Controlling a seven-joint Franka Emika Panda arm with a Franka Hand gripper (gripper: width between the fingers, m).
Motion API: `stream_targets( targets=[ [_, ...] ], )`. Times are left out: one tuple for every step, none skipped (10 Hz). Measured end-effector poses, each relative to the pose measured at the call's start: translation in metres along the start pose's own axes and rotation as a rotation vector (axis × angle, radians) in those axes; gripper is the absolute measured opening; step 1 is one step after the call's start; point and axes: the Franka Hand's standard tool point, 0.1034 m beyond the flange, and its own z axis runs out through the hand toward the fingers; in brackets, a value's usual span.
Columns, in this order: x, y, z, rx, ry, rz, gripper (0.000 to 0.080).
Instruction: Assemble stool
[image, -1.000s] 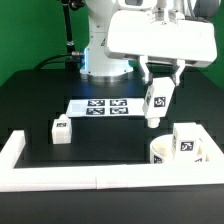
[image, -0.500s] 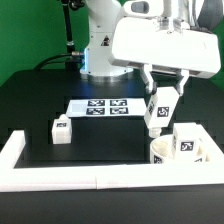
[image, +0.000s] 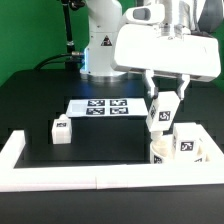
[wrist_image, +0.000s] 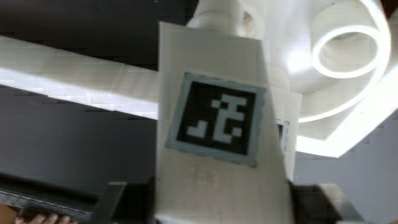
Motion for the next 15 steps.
stream_targets(
  targets=[
    [-0.0006, -0.0014, 0.0014, 0.001, -0.003, -0.003, 0.0324],
    [0.0009, -0.0035, 0.0027, 0.002, -0.002, -0.006, 0.0324],
    [0.0019, -0.0045, 0.0038, 0.003, -0.001, -0.008, 0.0324],
    [0.003, -0.0047, 0.0061, 0.0, 0.002, -0.01, 0.0324],
    [0.0038, -0.0045, 0.0073, -0.002, 0.004, -0.011, 0.0324],
    [0.0037, -0.004, 0.0075, -0.003, 0.005, -0.011, 0.0324],
    [0.0038, -0.0042, 0.0077, -0.003, 0.006, -0.011, 0.0324],
    [0.0038, -0.0044, 0.0077, -0.003, 0.006, -0.012, 0.0324],
    [0.0038, -0.0045, 0.0076, -0.003, 0.007, -0.012, 0.0324],
    [0.0036, -0.0046, 0.0076, -0.004, 0.008, -0.013, 0.0324],
    [0.0036, -0.0046, 0.0077, -0.005, 0.01, -0.013, 0.0324],
    [0.0036, -0.0047, 0.0078, -0.007, 0.014, -0.015, 0.0324],
    [0.0037, -0.0046, 0.0079, -0.006, 0.013, -0.015, 0.0324],
    [0.0038, -0.0046, 0.008, -0.006, 0.013, -0.014, 0.0324],
    [0.004, -0.0045, 0.0081, -0.006, 0.013, -0.014, 0.0324]
  ],
)
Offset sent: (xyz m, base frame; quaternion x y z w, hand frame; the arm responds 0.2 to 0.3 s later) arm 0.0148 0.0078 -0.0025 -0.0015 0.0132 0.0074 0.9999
